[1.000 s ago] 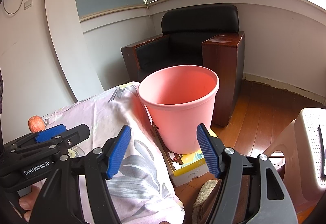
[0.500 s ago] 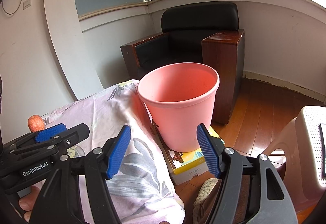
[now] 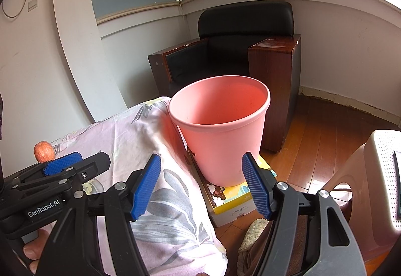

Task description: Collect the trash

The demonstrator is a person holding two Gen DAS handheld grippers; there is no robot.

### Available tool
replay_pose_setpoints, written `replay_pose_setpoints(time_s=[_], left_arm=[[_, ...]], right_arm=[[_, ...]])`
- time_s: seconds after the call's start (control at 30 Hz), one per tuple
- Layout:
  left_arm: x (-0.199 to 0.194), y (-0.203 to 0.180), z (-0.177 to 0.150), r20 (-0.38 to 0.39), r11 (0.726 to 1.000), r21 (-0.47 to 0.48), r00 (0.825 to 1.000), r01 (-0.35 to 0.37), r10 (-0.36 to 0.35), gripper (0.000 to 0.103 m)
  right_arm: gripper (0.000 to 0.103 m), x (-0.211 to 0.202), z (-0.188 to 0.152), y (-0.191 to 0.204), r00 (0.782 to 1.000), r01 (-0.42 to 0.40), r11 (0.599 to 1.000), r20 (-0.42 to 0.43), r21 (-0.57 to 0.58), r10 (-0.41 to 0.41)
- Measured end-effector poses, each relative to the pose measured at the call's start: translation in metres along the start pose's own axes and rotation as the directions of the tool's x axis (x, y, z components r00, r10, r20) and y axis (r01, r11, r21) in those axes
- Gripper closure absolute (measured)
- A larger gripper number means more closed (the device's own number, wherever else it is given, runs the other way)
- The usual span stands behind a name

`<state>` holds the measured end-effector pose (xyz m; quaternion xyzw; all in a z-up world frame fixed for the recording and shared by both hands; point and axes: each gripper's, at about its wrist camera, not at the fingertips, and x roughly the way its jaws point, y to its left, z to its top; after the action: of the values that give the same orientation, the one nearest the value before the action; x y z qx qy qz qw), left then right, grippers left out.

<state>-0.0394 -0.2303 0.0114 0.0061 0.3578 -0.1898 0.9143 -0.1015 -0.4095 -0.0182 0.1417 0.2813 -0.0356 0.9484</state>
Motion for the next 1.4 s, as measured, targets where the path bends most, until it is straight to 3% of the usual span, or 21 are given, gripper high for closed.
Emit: replay_pose_setpoints(time_s=[1.07, 1.4], left_arm=[[0.014, 0.009, -0.003, -0.043, 1.0, -0.016, 0.999, 0.009, -0.01, 0.037], [0.018, 0.027, -0.001, -0.054, 0.999, -0.045, 0.999, -0.006, 0.003, 0.037]], right_arm=[[0.035, 0.015, -0.003, 0.001, 0.999, 0.01, 1.0, -0.04, -0.003, -0.01], [0.035, 0.021, 0.0, 0.008, 0.999, -0.001, 0.999, -0.046, -0.035, 0.0]])
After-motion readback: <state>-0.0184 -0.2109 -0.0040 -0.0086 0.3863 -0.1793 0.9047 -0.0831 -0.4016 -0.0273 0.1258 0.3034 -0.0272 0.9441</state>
